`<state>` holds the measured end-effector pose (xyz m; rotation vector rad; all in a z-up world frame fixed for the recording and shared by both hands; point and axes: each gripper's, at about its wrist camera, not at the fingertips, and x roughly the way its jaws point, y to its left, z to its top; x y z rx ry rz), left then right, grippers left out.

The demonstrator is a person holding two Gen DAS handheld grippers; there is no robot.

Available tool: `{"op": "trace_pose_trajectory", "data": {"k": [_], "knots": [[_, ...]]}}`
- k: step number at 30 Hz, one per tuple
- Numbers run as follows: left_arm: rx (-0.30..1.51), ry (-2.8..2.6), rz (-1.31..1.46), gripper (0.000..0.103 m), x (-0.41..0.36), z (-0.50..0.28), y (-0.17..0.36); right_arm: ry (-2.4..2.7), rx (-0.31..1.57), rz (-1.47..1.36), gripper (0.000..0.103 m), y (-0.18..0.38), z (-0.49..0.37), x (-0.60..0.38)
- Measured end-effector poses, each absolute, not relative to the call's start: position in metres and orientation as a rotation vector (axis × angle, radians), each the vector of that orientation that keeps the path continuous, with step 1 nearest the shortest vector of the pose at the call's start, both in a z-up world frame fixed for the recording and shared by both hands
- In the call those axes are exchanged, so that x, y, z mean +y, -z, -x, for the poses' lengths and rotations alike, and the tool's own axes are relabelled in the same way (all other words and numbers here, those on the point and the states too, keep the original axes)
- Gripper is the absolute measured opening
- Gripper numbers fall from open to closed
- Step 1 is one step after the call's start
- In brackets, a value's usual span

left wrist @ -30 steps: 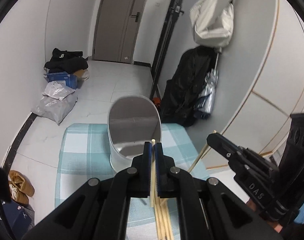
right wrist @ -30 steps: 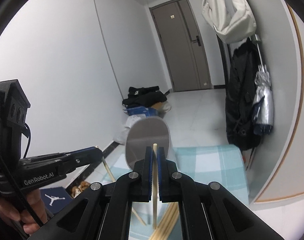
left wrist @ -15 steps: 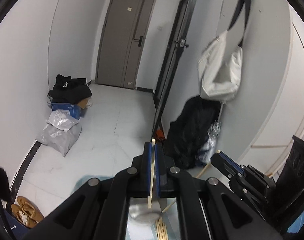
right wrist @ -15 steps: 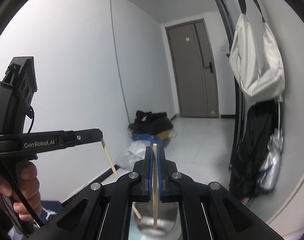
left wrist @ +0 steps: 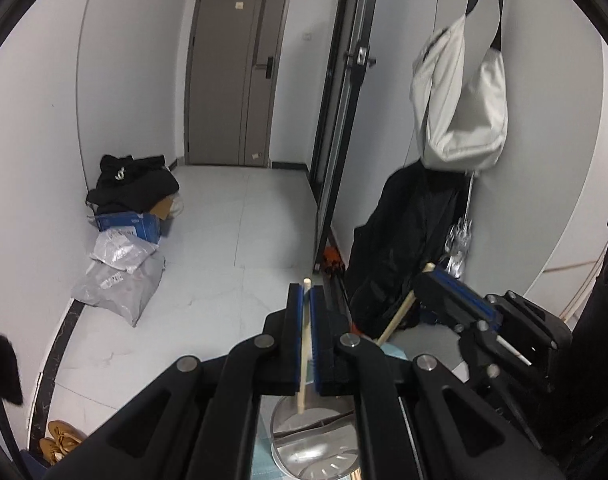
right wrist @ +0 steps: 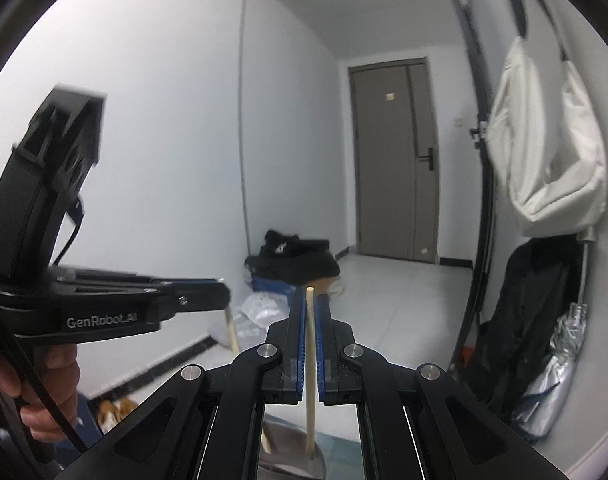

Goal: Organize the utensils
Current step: 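Carry both chopsticks over the white holder and open both grippers to drop them, then withdraw both grippers from the holder back toward the chopstick bundle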

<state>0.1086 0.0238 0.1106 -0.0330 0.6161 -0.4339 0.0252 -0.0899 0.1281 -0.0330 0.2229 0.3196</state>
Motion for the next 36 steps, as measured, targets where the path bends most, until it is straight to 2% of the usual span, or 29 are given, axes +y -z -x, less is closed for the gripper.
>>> {"op": "trace_pose_trajectory", "data": {"k": [11, 13, 16, 18, 19, 21, 23, 26, 29, 32, 36], "knots": [[0.733, 0.423, 0.049, 0.001, 0.028, -0.124, -0.08, -0.374, 0.4, 0.034, 0.006, -0.084, -0.045, -0.088], [0.735, 0.407, 0.06, 0.004, 0.031, -0.122, -0.081, -0.376, 0.421, 0.011, 0.007, -0.082, -0.046, -0.091], [0.745, 0.378, 0.082, 0.025, 0.035, -0.12, -0.079, -0.373, 0.448, -0.03, 0.012, -0.079, -0.044, -0.1], [0.728, 0.368, 0.093, 0.049, 0.038, -0.113, -0.082, -0.356, 0.452, -0.047, 0.025, -0.079, -0.038, -0.106], [0.712, 0.348, 0.088, 0.055, 0.04, -0.109, -0.084, -0.348, 0.448, -0.063, 0.027, -0.08, -0.033, -0.111], [0.674, 0.328, 0.079, 0.072, 0.042, -0.097, -0.089, -0.318, 0.444, -0.086, 0.044, -0.082, -0.023, -0.121], [0.659, 0.293, 0.066, 0.084, 0.043, -0.088, -0.091, -0.292, 0.439, -0.104, 0.053, -0.084, -0.015, -0.127], [0.616, 0.24, 0.056, 0.087, 0.047, -0.069, -0.095, -0.229, 0.431, -0.105, 0.068, -0.089, 0.001, -0.135], [0.586, 0.195, 0.037, 0.088, 0.047, -0.053, -0.098, -0.206, 0.418, -0.114, 0.07, -0.094, 0.015, -0.142], [0.559, 0.171, 0.046, 0.095, 0.047, -0.037, -0.099, -0.182, 0.398, -0.117, 0.076, -0.101, 0.031, -0.144], [0.537, 0.171, 0.066, 0.096, 0.045, -0.019, -0.098, -0.164, 0.369, -0.13, 0.08, -0.101, 0.054, -0.143]]}}
